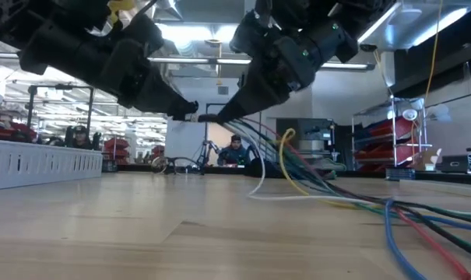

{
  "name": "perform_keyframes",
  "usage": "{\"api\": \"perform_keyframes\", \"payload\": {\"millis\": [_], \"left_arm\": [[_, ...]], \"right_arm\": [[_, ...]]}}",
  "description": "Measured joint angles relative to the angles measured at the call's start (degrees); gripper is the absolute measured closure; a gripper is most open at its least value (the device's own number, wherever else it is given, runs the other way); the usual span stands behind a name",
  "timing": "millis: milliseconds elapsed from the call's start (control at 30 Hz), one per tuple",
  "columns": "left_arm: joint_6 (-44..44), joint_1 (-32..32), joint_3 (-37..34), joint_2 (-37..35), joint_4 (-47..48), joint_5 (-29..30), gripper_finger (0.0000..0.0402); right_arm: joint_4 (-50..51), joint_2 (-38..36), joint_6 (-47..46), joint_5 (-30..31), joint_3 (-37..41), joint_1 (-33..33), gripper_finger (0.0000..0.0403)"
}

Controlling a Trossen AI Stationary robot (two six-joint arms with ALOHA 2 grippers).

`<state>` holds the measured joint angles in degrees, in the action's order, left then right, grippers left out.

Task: Ziptie cables
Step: Close the zip tie

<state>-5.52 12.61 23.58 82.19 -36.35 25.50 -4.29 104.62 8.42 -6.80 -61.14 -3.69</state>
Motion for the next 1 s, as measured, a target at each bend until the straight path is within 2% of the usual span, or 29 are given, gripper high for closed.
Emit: {"api": "perform_keyframes", "payload": {"millis": [200,700,867,1000], "left_arm": [[0.20,0.00,-0.01,0.00,-0.62,0.07,0.0402],[1.10,0.16,-0.01,-0.28,-0.47,0.11,0.0402],[1.64,0.76,0.00,-0.82,-6.57,0.17,0.0402],[2.88,1.69,-0.01,-1.01,-6.90,0.15,0.0402]], "right_arm": [[0.13,0.02,-0.04,3.16,0.00,-0.10,0.0403],[2.43,-1.58,2.84,1.65,0.04,-1.90,0.0403],[0.44,-1.84,4.06,1.79,0.02,-2.46,0.0403],[1.04,-2.89,4.12,7.70,0.03,-2.44,0.0403]]}}
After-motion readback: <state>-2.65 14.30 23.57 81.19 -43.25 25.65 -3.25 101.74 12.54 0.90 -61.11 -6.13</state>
